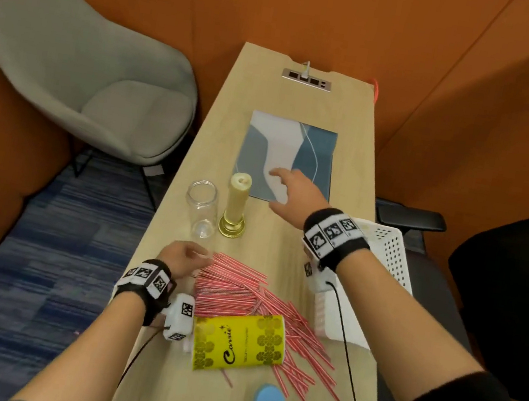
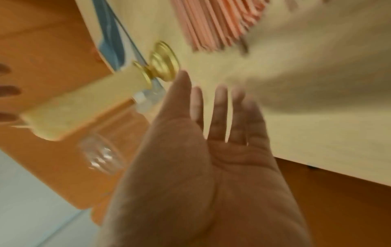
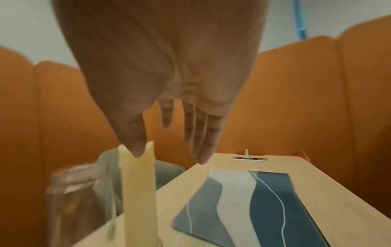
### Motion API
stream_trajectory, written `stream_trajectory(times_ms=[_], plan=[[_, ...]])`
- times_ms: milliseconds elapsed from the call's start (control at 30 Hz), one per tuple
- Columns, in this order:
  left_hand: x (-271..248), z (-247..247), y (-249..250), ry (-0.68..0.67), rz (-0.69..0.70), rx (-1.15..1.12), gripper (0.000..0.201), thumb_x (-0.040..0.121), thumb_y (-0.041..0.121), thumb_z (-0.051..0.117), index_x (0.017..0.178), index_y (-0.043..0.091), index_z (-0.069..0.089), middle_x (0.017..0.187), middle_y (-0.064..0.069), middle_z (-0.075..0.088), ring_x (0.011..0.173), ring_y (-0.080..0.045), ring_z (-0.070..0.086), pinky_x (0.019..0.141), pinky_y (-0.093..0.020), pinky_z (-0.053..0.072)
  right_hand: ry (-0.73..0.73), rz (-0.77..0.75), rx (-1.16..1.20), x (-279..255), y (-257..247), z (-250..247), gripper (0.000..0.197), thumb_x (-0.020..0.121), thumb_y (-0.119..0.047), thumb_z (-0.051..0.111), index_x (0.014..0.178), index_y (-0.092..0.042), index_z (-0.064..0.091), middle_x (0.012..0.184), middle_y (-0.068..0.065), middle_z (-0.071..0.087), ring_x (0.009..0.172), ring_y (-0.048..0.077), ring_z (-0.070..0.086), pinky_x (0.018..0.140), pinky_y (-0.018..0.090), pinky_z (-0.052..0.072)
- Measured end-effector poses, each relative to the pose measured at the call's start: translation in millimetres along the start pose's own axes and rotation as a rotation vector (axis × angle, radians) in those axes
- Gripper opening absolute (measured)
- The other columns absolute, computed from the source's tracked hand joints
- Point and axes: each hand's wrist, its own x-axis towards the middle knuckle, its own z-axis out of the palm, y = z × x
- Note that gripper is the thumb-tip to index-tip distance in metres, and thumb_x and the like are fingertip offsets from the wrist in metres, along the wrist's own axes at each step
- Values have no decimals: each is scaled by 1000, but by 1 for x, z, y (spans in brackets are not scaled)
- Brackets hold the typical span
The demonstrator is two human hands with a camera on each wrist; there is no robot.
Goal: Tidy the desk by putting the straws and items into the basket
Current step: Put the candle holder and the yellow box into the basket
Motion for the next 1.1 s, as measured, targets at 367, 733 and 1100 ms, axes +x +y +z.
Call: stream_trajectory(times_ms=[367,733,1100], plan=[[-11,1,-75,271,-313,220,130,59,60,84,151,45,-6,149,-18,25,133,-44,30,109,-64,29,164,-36,115,8,-29,58,38,90,-30,66,121,-24,46,114,4,60,96,24,61,88,42,53],[-6,-5,-78,217,-343,255,140,49,66,85,142,57,-20,149,-23,20,128,-54,34,100,-71,33,505,136,342,-134,43,-60,25,95,-28,62,119,-25,56,97,-1,65,71,15,67,65,26,58],[-19,-8,-56,220,-325,228,133,63,49,87,152,42,-11,146,-28,23,124,-53,41,104,-61,37,520,440,37,-200,177,-68,26,96,-29,57,121,-30,53,102,3,60,83,22,59,76,38,52]])
